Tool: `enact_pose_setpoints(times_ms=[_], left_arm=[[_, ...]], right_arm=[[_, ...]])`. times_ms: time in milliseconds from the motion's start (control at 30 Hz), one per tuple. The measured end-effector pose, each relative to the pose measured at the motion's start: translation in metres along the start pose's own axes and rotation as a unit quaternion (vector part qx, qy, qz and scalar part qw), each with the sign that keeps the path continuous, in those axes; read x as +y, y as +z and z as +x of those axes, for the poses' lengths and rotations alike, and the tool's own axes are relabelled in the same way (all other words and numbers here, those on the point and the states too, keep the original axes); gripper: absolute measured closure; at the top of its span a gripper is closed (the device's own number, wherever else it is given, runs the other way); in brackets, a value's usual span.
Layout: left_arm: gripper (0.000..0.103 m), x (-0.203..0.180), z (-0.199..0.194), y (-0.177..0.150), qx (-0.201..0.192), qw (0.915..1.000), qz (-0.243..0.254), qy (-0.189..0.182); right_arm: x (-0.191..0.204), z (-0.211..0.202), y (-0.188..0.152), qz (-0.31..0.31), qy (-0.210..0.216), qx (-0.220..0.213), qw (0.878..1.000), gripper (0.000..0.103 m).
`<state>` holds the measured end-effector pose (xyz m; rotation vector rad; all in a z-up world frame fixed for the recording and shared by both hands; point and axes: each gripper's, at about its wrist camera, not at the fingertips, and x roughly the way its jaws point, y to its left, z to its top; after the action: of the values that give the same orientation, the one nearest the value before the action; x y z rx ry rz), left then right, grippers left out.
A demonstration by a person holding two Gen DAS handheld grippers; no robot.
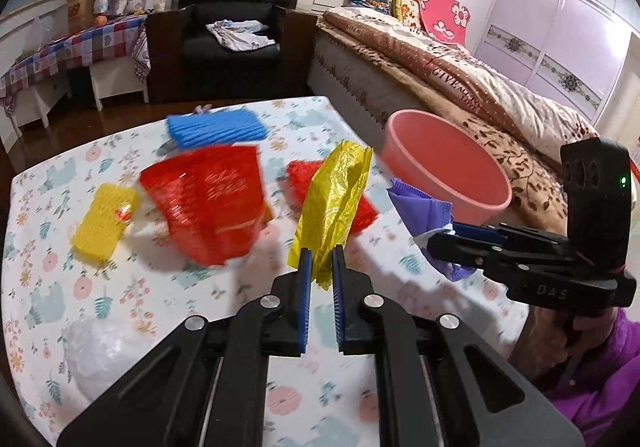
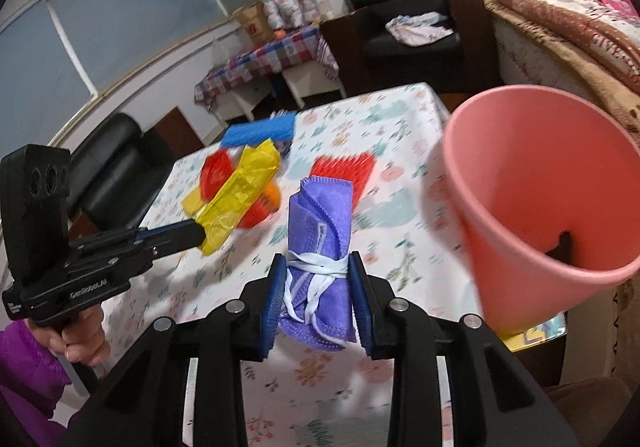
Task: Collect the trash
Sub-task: 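Carry the purple bundle and yellow bag over the pink bucket and open both tools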
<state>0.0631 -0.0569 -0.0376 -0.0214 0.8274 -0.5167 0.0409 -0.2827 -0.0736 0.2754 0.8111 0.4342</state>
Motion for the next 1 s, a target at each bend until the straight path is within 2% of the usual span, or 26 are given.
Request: enact_pose_setpoints(times_ms=[267, 567, 1000], left_arm=[[0.093, -0.039, 0.015, 0.027, -0.011, 0.9994, 0.013, -0.030], [0.093, -0.077, 0.039, 0.058, -0.013, 0.9975, 0.029, -0.063], [0.093, -0.114, 0.080, 0.081, 0.003, 0.9950, 0.032, -0.095]], right_arm=[[-0.036, -0.027, 0.019, 0.028, -0.040, -0.050, 0.998, 0.072], [-0.091, -0.052, 0.040, 0.074, -0.088, -0.093, 0.989, 0.072], [-0.148, -0.053, 0.050, 0.117, -0.130, -0.094, 0.980, 0.072]])
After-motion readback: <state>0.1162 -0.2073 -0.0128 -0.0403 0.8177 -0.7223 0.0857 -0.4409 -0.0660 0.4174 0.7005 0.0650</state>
